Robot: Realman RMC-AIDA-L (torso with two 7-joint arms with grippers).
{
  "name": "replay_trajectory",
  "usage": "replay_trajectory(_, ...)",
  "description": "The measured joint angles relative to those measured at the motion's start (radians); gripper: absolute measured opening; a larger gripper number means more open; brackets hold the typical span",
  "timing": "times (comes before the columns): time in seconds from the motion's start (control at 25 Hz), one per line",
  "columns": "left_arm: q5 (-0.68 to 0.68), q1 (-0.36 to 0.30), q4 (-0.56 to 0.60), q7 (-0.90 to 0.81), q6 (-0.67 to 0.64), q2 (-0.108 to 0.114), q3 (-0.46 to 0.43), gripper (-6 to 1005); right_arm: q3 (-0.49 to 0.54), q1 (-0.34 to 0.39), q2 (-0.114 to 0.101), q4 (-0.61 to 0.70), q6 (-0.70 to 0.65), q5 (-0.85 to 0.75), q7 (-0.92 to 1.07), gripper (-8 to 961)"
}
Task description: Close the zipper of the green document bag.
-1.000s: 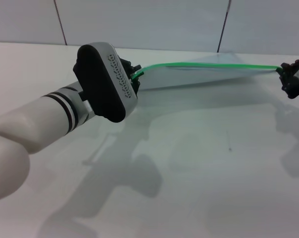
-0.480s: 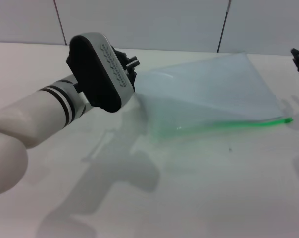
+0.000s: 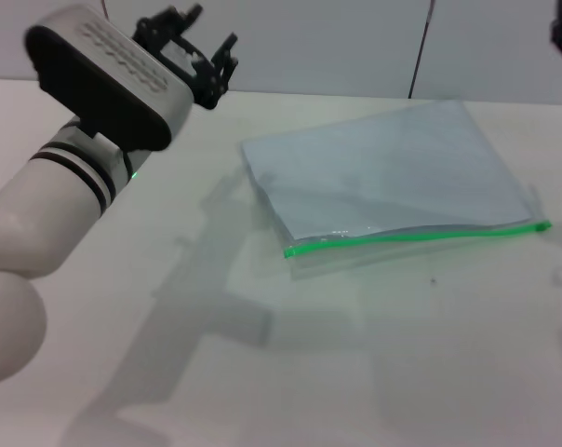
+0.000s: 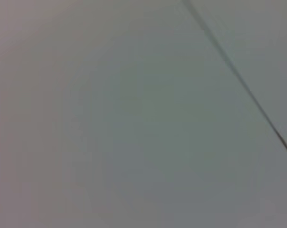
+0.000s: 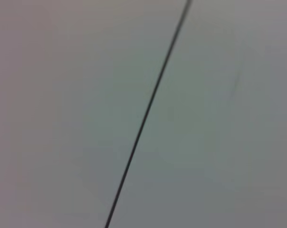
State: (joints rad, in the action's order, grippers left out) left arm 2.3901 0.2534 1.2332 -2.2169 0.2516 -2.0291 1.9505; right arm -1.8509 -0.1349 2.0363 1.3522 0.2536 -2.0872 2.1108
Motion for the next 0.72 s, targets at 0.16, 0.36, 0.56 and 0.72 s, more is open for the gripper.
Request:
replay_trajectory(0.16,-0.056,-0.013,-0.002,-0.13,0.137,0.002,0.032,410,-0.172,-0.029,-0.001,-0.122,0.343,0.079,0.109,719)
replay_trajectory(0.36,-0.052,-0.029,-0.052,-0.286,0.304,0.004,0.071,544,-0.306,-0.095,-0.002,-0.293,0.59,0.09,0.316,757)
replay_trajectory(0.56,-0.051,-0.019,-0.152,-0.341,0.463,0.004,0.128,632,-0.354,-0.151,-0.003,-0.457,0.642,0.091,0.483,752)
replay_trajectory(0.72,-0.057,0.007,-0.24,-0.349,0.538,0.001,0.165,626,-0.429,-0.198,0.0,-0.624,0.72,0.101,0.622,753)
